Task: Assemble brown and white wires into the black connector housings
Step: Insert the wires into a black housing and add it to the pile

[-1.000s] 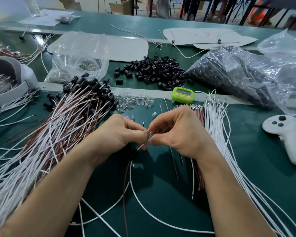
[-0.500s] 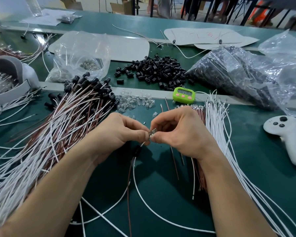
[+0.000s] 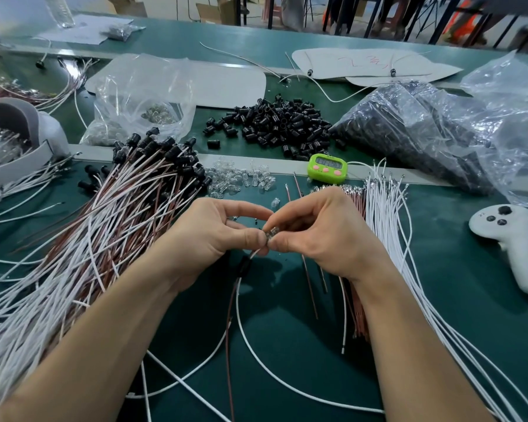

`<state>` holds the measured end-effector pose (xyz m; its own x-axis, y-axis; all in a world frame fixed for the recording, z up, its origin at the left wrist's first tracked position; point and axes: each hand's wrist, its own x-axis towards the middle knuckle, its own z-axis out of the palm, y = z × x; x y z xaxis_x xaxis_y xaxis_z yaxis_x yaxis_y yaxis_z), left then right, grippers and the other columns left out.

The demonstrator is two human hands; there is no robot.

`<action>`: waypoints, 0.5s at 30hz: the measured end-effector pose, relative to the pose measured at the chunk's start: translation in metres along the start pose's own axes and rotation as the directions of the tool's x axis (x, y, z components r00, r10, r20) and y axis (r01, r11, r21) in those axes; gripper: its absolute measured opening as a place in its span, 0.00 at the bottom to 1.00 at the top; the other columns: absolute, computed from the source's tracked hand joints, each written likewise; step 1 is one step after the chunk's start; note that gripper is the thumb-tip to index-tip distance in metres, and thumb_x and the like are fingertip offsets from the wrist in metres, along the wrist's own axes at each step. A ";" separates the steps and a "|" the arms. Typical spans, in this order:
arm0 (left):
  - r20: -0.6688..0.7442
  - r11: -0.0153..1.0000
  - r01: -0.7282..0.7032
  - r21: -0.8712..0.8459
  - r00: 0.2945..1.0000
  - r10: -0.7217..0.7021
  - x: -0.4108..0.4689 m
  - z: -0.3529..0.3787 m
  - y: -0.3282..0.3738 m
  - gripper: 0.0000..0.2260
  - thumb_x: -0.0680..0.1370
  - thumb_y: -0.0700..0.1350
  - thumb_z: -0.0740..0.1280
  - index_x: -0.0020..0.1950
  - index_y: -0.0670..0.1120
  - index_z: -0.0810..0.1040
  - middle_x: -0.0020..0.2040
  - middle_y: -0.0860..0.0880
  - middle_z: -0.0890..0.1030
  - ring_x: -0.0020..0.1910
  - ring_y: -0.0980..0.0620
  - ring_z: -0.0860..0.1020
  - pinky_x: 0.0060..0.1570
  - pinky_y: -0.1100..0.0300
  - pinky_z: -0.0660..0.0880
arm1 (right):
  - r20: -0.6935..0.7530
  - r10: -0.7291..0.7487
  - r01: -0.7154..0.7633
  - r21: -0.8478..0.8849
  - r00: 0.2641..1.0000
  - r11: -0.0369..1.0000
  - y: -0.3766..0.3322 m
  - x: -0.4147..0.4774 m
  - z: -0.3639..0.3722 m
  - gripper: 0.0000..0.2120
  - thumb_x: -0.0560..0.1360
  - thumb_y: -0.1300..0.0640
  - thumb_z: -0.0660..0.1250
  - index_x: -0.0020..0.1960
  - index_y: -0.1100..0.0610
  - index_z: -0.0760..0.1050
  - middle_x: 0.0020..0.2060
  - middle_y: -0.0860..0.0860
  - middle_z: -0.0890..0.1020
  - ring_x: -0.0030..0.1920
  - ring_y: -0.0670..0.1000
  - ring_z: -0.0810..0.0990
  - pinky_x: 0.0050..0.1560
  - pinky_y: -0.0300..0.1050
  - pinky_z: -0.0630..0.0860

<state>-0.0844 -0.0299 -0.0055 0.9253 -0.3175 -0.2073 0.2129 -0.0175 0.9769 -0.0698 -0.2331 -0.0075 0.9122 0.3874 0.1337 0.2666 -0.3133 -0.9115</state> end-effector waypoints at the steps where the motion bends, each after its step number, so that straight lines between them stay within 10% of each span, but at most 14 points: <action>1: -0.007 1.000 -0.006 -0.007 1.000 0.006 0.000 0.000 -0.001 0.16 0.63 0.44 0.79 0.51 0.49 0.88 0.40 0.37 0.86 0.39 0.49 0.86 0.46 0.65 0.79 | 0.002 0.003 -0.003 -0.002 1.000 1.000 0.000 0.000 0.000 0.09 0.66 0.65 0.81 0.43 0.53 0.88 0.34 0.49 0.87 0.35 0.48 0.86 0.38 0.39 0.79; 15: 0.019 0.998 0.046 -0.031 0.999 -0.046 0.000 0.000 0.003 0.21 0.71 0.50 0.73 0.63 0.47 0.81 0.54 0.45 0.87 0.53 0.48 0.86 0.44 0.61 0.82 | -0.117 0.015 -0.009 0.049 0.993 0.999 0.005 -0.001 -0.010 0.07 0.67 0.64 0.79 0.42 0.54 0.88 0.32 0.51 0.86 0.31 0.47 0.82 0.35 0.40 0.78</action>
<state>-0.0836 -0.0304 -0.0028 0.9086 -0.3340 -0.2506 0.2648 -0.0032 0.9643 -0.0660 -0.2440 -0.0084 0.9462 0.2786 0.1645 0.2425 -0.2740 -0.9306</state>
